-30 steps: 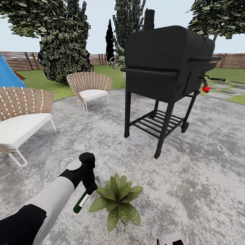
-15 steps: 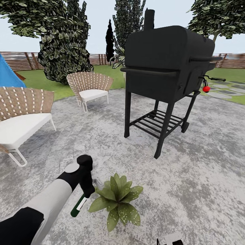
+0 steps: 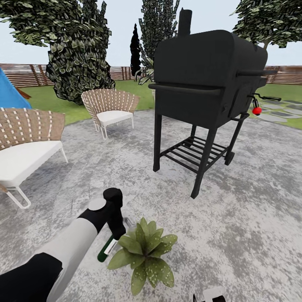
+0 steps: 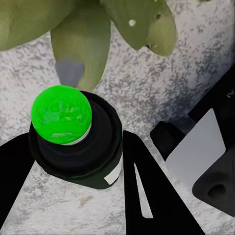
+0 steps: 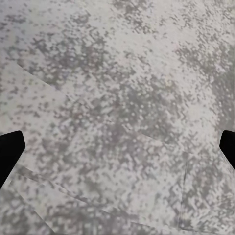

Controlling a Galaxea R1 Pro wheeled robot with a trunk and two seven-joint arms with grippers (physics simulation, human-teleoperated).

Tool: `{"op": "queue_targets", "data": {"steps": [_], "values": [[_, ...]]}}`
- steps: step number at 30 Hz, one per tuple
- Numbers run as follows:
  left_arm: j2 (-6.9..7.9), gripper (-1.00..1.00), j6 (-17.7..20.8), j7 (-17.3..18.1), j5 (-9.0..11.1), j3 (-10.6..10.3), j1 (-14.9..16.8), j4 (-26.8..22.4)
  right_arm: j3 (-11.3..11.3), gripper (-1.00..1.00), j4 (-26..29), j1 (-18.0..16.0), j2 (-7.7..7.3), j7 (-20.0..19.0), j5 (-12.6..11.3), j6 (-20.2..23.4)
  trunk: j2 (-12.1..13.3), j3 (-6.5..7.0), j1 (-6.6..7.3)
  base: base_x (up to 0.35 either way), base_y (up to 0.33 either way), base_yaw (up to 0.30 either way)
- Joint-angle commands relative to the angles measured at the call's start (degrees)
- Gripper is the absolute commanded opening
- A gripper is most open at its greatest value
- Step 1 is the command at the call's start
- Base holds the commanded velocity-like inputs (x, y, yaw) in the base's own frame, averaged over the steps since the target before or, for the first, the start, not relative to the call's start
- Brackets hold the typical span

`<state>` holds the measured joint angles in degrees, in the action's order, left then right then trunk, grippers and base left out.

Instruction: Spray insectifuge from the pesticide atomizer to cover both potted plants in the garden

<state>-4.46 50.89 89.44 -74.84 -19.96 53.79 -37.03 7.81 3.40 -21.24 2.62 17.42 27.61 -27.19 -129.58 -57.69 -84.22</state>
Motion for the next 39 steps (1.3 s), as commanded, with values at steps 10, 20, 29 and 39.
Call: {"op": "queue_targets", "data": {"steps": [10,20,29,39], "values": [[-2.65,-1.00,0.6,0.6,-0.6,0.0,1.1,-0.3,0.5,1.00,-0.1,0.0,0.02,0.2,0.6,-0.1,0.0,-0.05,0.01,0.001,0.000,0.000],[-1.58,-1.00,1.8,0.6,-0.7,0.4,2.2,-0.3,0.5,1.00,-0.1,0.0,0.02,0.2,0.6,-0.1,0.0,-0.05,0.01,0.000,0.000,0.000],[-2.53,-1.00,1.9,0.6,-0.5,0.3,2.4,-0.5,0.5,1.00,-0.1,0.0,-0.01,0.2,0.6,-0.1,0.0,-0.05,0.01,0.000,0.000,0.000],[-1.90,-1.00,1.9,-3.8,-0.2,0.5,1.4,-4.1,0.5,1.00,-0.1,0.0,-0.04,0.2,0.6,-0.1,0.0,-0.05,0.01,0.000,0.000,0.000]]}}
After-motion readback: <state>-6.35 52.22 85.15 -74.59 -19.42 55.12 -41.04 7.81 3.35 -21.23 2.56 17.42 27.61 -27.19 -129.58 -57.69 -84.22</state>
